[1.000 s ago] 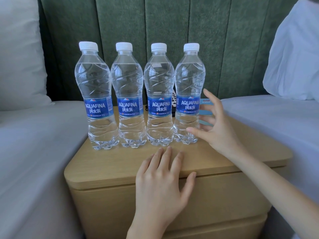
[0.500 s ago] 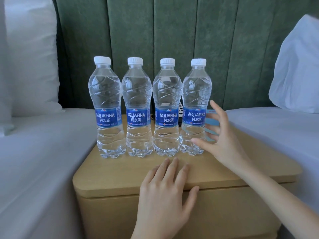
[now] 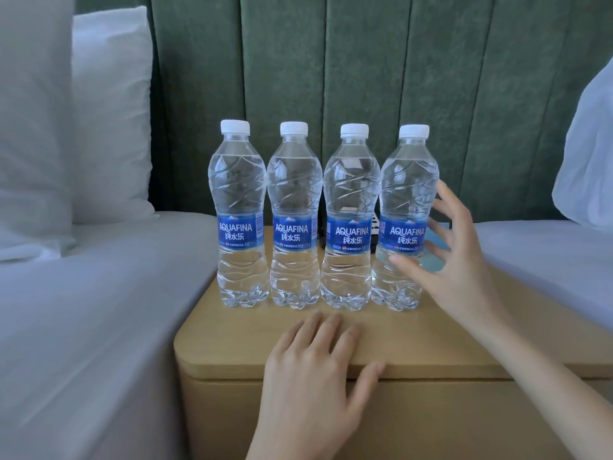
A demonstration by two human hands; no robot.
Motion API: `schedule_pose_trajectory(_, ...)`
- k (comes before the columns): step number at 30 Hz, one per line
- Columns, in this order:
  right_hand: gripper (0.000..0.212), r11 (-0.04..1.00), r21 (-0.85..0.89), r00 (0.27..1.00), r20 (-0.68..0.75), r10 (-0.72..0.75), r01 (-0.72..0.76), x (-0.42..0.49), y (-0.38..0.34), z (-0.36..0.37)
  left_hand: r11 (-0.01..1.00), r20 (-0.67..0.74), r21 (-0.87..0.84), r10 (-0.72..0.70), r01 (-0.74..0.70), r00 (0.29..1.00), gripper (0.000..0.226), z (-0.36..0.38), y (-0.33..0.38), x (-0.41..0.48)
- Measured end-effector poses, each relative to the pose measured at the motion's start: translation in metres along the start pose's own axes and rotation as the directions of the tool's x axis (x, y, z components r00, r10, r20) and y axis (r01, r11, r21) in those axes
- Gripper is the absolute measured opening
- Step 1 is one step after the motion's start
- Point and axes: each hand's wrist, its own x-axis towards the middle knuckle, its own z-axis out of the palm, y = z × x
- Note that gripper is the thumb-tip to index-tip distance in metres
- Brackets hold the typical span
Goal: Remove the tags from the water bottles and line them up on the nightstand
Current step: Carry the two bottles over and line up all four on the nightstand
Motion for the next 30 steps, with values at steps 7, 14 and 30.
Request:
schedule_pose_trajectory(7,0.071,0.949,-0.231,0.968,-0.08,-0.239,0.215,0.027,-0.021,-0.001,0.998,-0.016,0.049,-0.032,0.033,0.999,0.052,-0.017,-0.015,0.022)
schedule_pose_trajectory(14,0.093,0.963,-0.238,0.988,-0.052,-0.142,0.126,0.021,-0.028,0.01,0.999,-0.023,0.044,-0.029,0.03,0.999,0.052,-0.012,-0.017,0.012)
schedule_pose_trajectory(30,0.118,0.921,-0.383,0.936,0.292,0.197,-0.074,-0.032,-0.003,0.005,0.988,0.066,0.13,-0.09,0.081,0.994,0.059,-0.015,-0.025,-0.007)
